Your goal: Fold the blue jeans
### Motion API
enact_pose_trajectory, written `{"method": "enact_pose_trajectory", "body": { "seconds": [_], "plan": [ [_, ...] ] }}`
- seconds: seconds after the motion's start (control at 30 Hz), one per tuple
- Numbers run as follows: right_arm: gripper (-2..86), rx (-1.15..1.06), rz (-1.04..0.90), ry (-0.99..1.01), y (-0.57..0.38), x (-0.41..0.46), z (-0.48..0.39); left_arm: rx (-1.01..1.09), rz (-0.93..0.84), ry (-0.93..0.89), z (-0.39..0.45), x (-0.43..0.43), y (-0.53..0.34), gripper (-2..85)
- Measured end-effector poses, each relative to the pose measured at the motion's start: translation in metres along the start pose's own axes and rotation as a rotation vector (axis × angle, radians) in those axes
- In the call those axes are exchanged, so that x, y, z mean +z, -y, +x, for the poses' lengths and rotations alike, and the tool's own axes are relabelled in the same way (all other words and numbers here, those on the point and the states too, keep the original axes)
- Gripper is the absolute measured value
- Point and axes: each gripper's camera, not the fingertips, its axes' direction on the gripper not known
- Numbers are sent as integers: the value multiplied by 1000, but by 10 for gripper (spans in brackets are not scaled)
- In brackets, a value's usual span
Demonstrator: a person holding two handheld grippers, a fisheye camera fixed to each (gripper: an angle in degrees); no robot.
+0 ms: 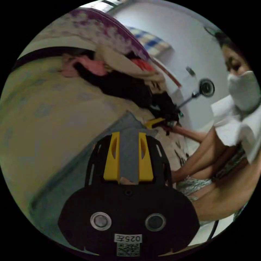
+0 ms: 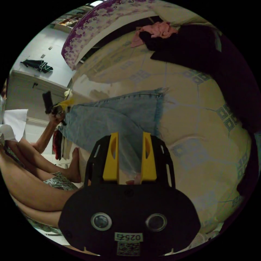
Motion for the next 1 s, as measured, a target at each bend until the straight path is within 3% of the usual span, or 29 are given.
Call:
{"method": "enact_pose_trajectory", "body": {
  "seconds": [0.13,0.27,0.5,0.7,0.8,1.0],
  "plan": [
    [109,-129,-69,-83,7,-12,3,254,-316,-62,-24,130,62,58],
    [78,-262,-246,-112,12,-5,-9,425,-570,-33,-41,232,69,54],
    [-5,-395,-200,-200,8,-36,-34,505,-606,-4,-76,301,57,61],
    [-9,-488,-35,-326,3,-99,-83,447,-610,-132,-117,325,42,64],
    [-10,-534,-24,-413,6,-104,-96,419,-578,-240,-134,333,36,4],
    [-10,-550,-32,-516,50,-104,-90,402,-513,-24,-143,341,24,-12]
  ]
}}
